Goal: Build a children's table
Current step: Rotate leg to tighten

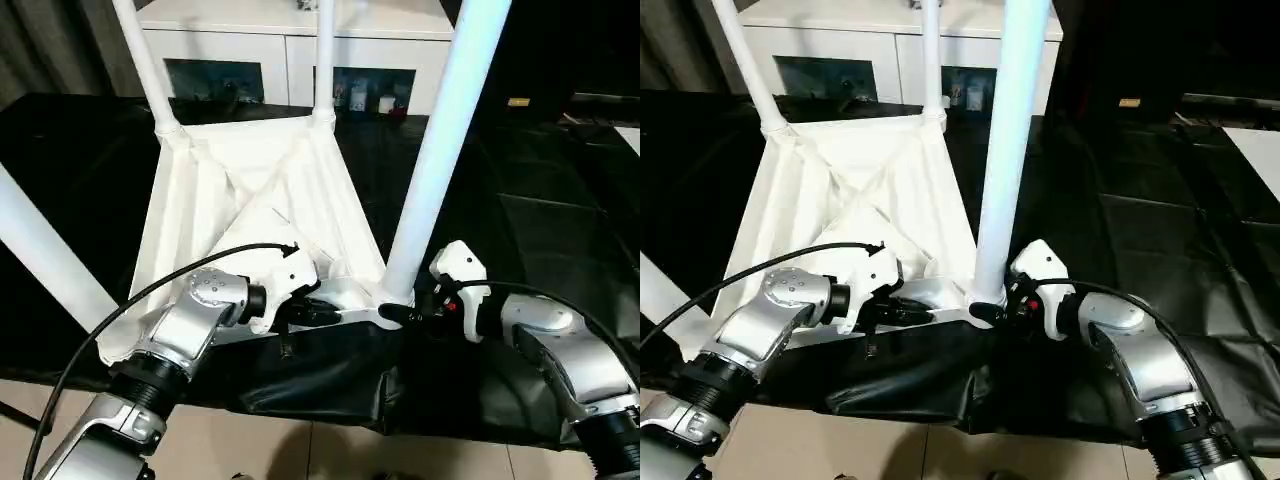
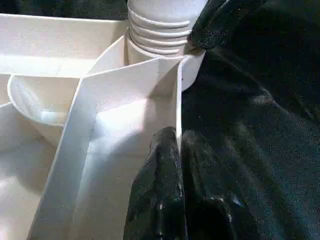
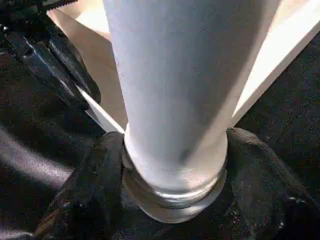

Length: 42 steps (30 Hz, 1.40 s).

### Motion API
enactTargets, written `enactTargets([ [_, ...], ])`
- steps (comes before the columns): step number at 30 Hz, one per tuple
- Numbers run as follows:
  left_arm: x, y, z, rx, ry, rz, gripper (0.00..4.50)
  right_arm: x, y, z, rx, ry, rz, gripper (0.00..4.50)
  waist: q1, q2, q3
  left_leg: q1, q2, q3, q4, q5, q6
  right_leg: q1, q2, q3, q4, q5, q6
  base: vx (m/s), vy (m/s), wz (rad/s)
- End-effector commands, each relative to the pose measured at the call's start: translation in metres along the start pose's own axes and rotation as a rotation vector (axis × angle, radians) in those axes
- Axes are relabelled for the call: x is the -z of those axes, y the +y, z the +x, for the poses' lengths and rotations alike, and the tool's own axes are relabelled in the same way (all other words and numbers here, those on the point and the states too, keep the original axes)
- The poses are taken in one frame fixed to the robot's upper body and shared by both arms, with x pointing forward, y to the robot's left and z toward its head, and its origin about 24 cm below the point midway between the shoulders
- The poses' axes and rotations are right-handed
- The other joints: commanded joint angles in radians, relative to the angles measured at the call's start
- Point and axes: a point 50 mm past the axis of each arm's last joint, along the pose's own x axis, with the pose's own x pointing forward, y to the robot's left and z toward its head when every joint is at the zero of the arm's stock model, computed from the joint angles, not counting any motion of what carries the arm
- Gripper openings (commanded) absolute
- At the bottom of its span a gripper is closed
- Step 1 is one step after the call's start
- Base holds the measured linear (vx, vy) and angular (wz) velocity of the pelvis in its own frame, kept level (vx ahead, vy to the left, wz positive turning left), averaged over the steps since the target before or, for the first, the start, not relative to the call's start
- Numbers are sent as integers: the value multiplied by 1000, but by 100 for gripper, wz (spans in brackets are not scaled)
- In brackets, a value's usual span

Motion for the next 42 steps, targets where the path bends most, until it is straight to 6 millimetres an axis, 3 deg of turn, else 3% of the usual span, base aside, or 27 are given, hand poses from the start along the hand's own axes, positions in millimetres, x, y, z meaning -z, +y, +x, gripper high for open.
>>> enactTargets([
  [1,-15,-4,1,49,-70,42,0,0,-3,0,2,-11,15,273,1,-19,-64,5,23,0,-67,-221,77,56,-30,22,-58,-270,-221,0,0,0],
  [5,-13,-4,0,51,-61,38,0,3,-2,-1,-10,-8,25,266,2,-17,-65,5,22,0,-66,-209,79,56,-29,22,-56,-250,-226,0,0,0],
  [10,-9,0,3,-16,-32,37,0,9,-8,4,106,20,30,266,0,-17,-65,5,22,1,-65,-205,80,57,-28,22,-55,-243,-232,0,0,0],
  [12,-10,12,14,-155,-8,-8,0,13,-19,17,323,44,69,265,-13,-18,-60,3,17,-2,-70,-254,47,54,-26,17,-64,-341,-204,0,0,0],
  [15,-15,20,29,-258,16,-51,0,16,-23,31,510,70,141,265,-30,-23,-59,6,12,-4,-70,-300,16,49,-24,16,-75,-432,-166,0,0,0],
  [17,-16,21,33,-283,26,-60,0,16,-24,36,555,80,155,265,-32,-20,-58,13,9,-5,-69,-328,11,42,-24,13,-83,-479,-150,0,0,0],
  [18,-16,21,33,-283,26,-60,0,16,-24,36,555,80,155,265,-37,-23,-58,10,7,-7,-68,-341,13,43,-24,11,-87,-509,-136,0,0,0],
  [21,-21,25,45,-355,38,-82,0,14,-23,48,647,91,200,264,-42,-20,-58,9,8,-7,-69,-348,21,38,-23,11,-92,-509,-128,0,0,0],
  [24,-32,32,65,-501,56,-117,0,7,-17,75,772,90,303,264,-43,-20,-62,11,5,-11,-68,-344,9,39,-23,9,-90,-489,-134,0,0,0],
  [28,-34,33,68,-529,67,-112,0,3,-11,85,753,83,306,264,-41,-21,-61,9,4,-10,-68,-357,22,39,-24,8,-93,-483,-129,0,0,0],
  [29,-34,34,68,-531,68,-111,0,2,-10,86,747,77,306,320,-42,-21,-61,10,4,-11,-69,-361,23,40,-23,6,-93,-483,-127,0,0,0],
  [30,-34,35,69,-541,79,-104,0,-11,-4,94,680,-3,285,334,-39,-22,-62,7,5,-10,-69,-354,28,41,-25,8,-92,-470,-129,0,0,0],
  [33,-31,36,65,-517,87,-99,0,-23,-3,90,619,-74,227,352,-38,-22,-63,-4,7,-13,-73,-331,38,52,-27,9,-85,-424,-136,0,0,0],
  [35,-28,36,61,-501,94,-95,0,-25,-7,84,617,-83,213,378,-49,-21,-63,-15,7,-18,-77,-319,35,61,-28,4,-80,-420,-134,0,0,0],
  [36,-24,36,57,-481,105,-100,0,-26,-11,77,594,-84,212,380,-50,-19,-64,-9,7,-17,-74,-326,37,55,-28,6,-83,-419,-142,0,0,0],
  [38,-19,35,50,-441,112,-103,0,-28,-14,65,532,-75,170,390,-44,-23,-63,-4,9,-15,-72,-319,53,58,-25,9,-81,-388,-155,0,0,0],
  [40,-16,35,46,-413,117,-106,0,-29,-15,58,484,-65,140,390,-46,-22,-64,-5,11,-12,-71,-305,61,59,-27,11,-78,-357,-175,0,0,0],
  [42,-8,31,35,-328,132,-90,0,-28,-14,35,335,-44,38,390,-41,-18,-65,-7,15,-11,-69,-275,71,61,-27,14,-71,-292,-196,0,0,0],
])
